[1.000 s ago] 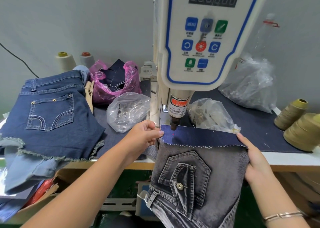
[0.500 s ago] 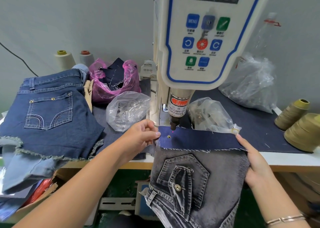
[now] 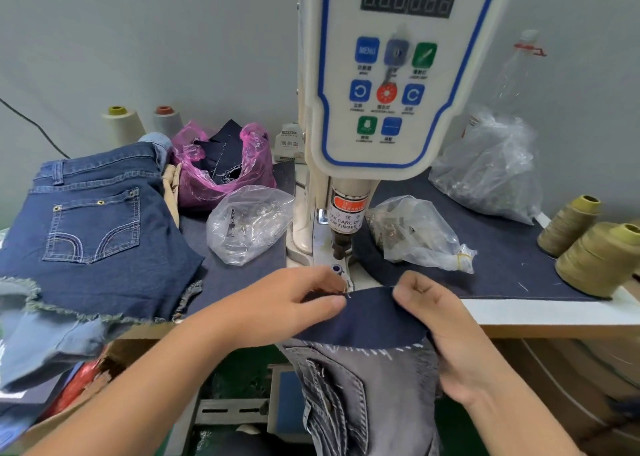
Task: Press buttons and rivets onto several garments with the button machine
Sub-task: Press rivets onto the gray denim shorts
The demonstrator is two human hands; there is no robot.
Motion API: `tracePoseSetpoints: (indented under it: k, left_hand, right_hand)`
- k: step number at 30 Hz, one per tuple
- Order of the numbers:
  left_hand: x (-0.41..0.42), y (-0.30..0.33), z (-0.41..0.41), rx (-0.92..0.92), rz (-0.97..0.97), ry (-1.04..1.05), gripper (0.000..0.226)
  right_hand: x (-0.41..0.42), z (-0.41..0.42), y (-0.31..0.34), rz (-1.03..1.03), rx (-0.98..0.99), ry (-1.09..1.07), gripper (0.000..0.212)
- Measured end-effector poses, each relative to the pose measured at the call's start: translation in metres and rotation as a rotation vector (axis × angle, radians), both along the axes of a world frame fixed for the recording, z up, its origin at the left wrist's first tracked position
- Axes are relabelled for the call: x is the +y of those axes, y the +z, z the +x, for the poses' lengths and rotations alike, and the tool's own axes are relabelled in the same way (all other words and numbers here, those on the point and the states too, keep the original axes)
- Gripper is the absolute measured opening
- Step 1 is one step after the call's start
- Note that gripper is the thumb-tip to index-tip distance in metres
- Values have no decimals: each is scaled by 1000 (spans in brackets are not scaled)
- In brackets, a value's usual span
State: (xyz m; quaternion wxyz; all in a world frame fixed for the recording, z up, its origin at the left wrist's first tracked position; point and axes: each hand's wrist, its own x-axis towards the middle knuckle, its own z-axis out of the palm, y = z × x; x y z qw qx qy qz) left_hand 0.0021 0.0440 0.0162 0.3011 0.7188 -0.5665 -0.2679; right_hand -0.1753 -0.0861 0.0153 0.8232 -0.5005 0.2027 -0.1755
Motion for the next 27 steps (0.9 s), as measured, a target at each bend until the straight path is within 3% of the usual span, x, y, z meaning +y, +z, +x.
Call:
tracePoseSetpoints:
  k: [5,11,14,16,18,21,24,27]
  left_hand:
    - [-4,9,-17,230,-107,-91,33]
    - [3,7,-5,244,-179,-101,26]
    - [11,0,12,292,-160,-52,25]
    - [16,-9,27,292,-158,27,22]
    - [19,-19,43,259,-158,122,22]
    - [19,-35,59,186,-97,187,20]
    - [12,-49,64,87,-30,179,23]
    - [7,-54,67,50,-13,175,23]
  right_hand:
    - [9,2,7,-167,88,79,17]
    - [-11,5,8,-407,167,185,6]
    - [-30,6,3,-512,255,136,24]
    - [-47,6,3,-560,278,77,23]
    - [-74,8,1,-660,299,-131,20]
    - [-123,22,-2,-1101,519,-443,21]
    - [-151,44,-15,-1637,925,-300,19]
    - [-156,64,-24,-1859,959,-79,19]
